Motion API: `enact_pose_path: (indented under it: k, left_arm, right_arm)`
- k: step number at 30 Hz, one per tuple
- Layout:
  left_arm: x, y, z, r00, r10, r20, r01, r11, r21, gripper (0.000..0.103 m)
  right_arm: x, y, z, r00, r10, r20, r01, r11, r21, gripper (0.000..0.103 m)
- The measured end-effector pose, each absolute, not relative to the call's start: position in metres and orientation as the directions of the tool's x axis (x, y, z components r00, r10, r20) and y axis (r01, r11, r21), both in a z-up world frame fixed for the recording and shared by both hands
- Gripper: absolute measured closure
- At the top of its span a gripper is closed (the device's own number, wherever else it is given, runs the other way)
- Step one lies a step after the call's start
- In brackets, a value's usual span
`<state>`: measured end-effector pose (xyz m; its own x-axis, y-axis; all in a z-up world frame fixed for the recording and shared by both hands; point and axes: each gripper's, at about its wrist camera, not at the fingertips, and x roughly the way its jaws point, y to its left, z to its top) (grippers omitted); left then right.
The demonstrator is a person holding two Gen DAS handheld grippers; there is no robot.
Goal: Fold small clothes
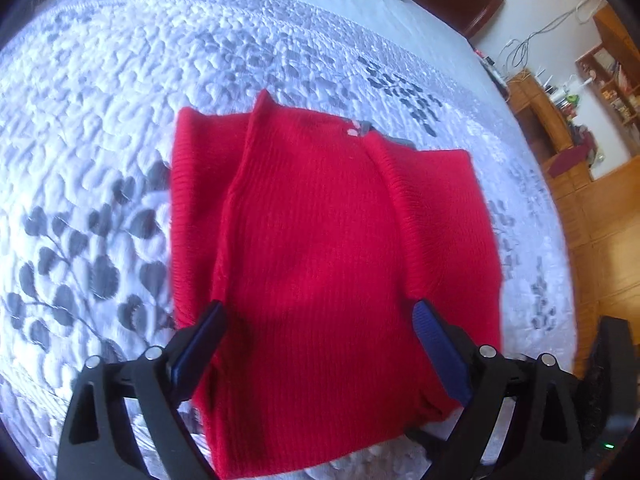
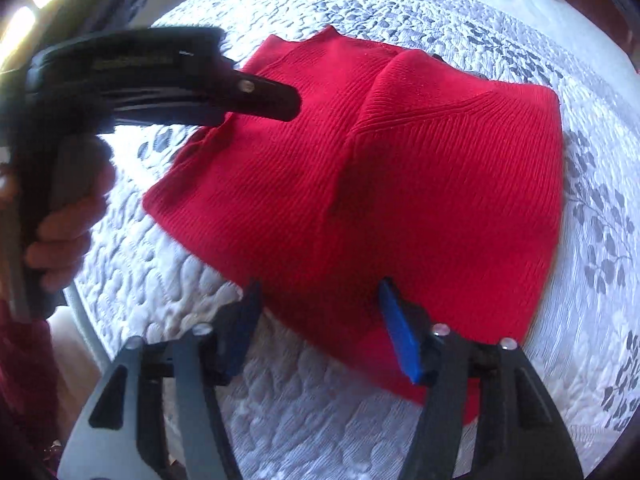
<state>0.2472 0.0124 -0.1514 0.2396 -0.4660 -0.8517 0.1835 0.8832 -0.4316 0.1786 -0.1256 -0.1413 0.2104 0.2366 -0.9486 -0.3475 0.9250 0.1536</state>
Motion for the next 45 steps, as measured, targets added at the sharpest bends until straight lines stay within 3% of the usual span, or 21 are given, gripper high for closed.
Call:
enact_pose_path:
  k: [1,2,4,11,28,34,40,45]
  left_arm:
    - [0.247,0.014,-0.15,0.233,-0.488,-0.841,0.182,0.872,-0.455,0.009]
    - [0.246,0.015,-0.149,0.232,-0.509,-0.829,0.183,0.86,-0.477,0.009]
    - [0.245,0.016,-0.147,0.232,-0.53,-0.816,0.187,0.847,-0.497,0.009]
    - [0.243,0.006,-0.146,0.178,-0.618,-0.766,0.166,0.786,-0.596,0.009]
    - [0.297,-0.067,-0.185,-0.013,-0.814,-0.58,-0.024,0.58,-0.814,0.009]
    - [0.319,-0.09,-0.18,-0.041,-0.811,-0.583,-0.019,0.584,-0.811,0.009]
    - [0.308,-0.095,-0.166,-0.067,-0.756,-0.651,0.024,0.651,-0.758,0.009]
    - [0.288,-0.092,-0.167,-0.102,-0.812,-0.575,-0.019,0.579,-0.815,0.009]
  right_arm:
    - [0.18,-0.127,-0.142,0.213,0.235,-0.948,-0.346,0.926,0.152,0.061]
    - [0.183,-0.129,-0.143,0.214,0.24,-0.947,-0.342,0.927,0.157,0.075]
    - [0.188,-0.14,-0.142,0.198,0.305,-0.932,-0.306,0.922,0.237,0.094]
    - [0.187,-0.193,-0.119,0.236,0.556,-0.797,-0.196,0.83,0.522,0.095]
    - [0.178,-0.216,-0.094,0.276,0.607,-0.745,-0.234,0.794,0.561,0.095]
    - [0.179,-0.231,-0.08,0.306,0.625,-0.718,-0.239,0.78,0.578,0.095]
    - [0.177,-0.247,-0.068,0.337,0.637,-0.693,-0.234,0.77,0.594,0.095]
    - [0.18,-0.256,-0.065,0.347,0.654,-0.672,-0.229,0.754,0.616,0.095]
